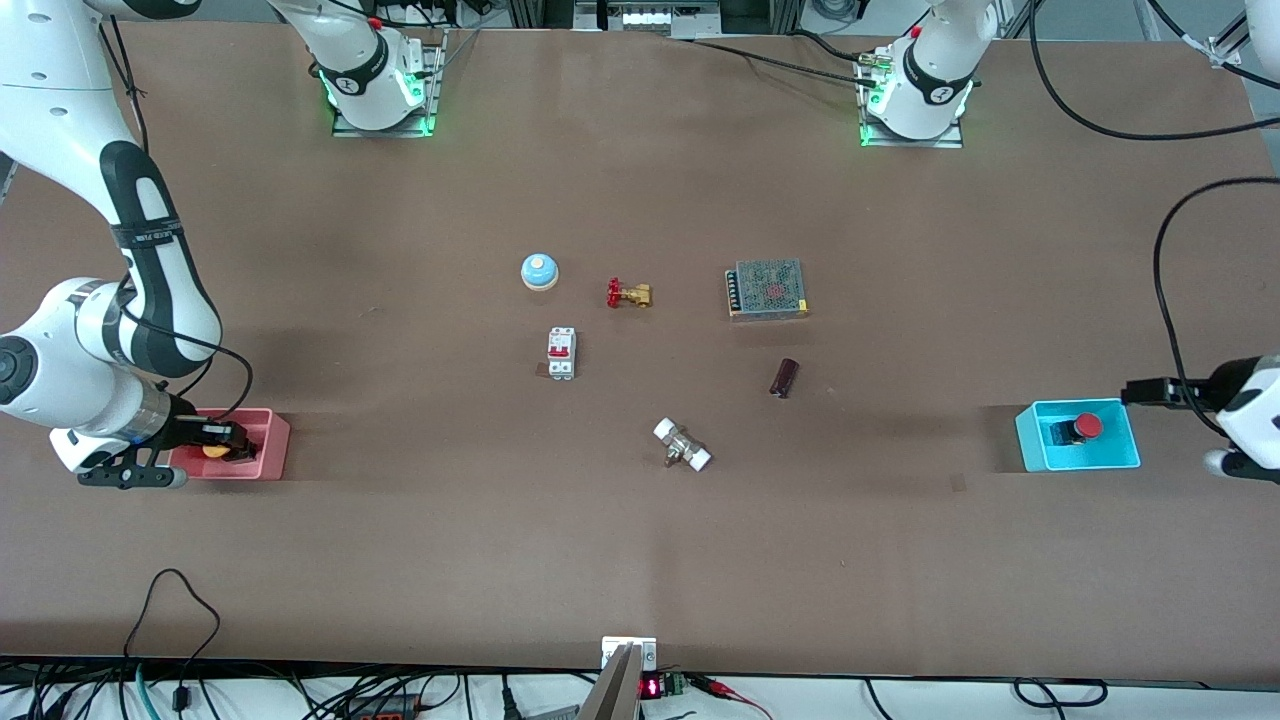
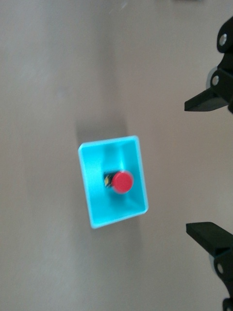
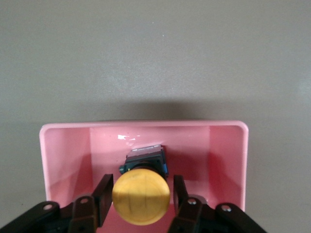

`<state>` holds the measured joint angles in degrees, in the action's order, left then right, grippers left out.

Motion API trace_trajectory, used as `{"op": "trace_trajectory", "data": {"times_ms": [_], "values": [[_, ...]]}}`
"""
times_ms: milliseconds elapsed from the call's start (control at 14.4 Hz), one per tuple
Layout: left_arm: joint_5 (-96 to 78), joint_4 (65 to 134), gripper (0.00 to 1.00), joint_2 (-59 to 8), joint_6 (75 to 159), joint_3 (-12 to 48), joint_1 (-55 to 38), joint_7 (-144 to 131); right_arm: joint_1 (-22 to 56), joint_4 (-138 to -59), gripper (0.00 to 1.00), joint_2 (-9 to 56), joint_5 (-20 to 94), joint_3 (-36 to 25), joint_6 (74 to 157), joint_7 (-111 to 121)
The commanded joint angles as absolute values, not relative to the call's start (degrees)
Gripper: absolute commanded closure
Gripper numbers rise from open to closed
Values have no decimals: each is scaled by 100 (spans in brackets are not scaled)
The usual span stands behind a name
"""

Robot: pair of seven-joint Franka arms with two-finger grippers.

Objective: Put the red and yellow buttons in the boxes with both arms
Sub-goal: 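Lower the yellow button into the pink box while the left gripper releases red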

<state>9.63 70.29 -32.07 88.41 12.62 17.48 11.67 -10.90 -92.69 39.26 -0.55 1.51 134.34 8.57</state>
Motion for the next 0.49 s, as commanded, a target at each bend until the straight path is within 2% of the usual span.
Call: {"op": "trace_trajectory", "data": {"times_ms": [0, 70, 209, 348, 418], "values": [[897, 6926, 0, -2971, 8062, 1230, 1399, 1134, -1072, -9316, 14, 3745, -35, 185, 13422, 887], [862, 6917, 0, -2901, 7825, 1239, 1171, 1099, -1046, -9316, 0, 3596, -35, 202, 13256, 888], [861, 6891, 0, -2804, 7603, 1204, 627, 1046, -976, -9316, 0, 3263, -35, 220, 12843, 896], [774, 6575, 0, -2647, 7646, 1213, 563, 1046, -888, -9316, 0, 2955, -35, 237, 12499, 905], [504, 6635, 0, -2463, 7768, 1152, 475, 1037, -827, -9316, 0, 2753, -35, 237, 12324, 905]]}}
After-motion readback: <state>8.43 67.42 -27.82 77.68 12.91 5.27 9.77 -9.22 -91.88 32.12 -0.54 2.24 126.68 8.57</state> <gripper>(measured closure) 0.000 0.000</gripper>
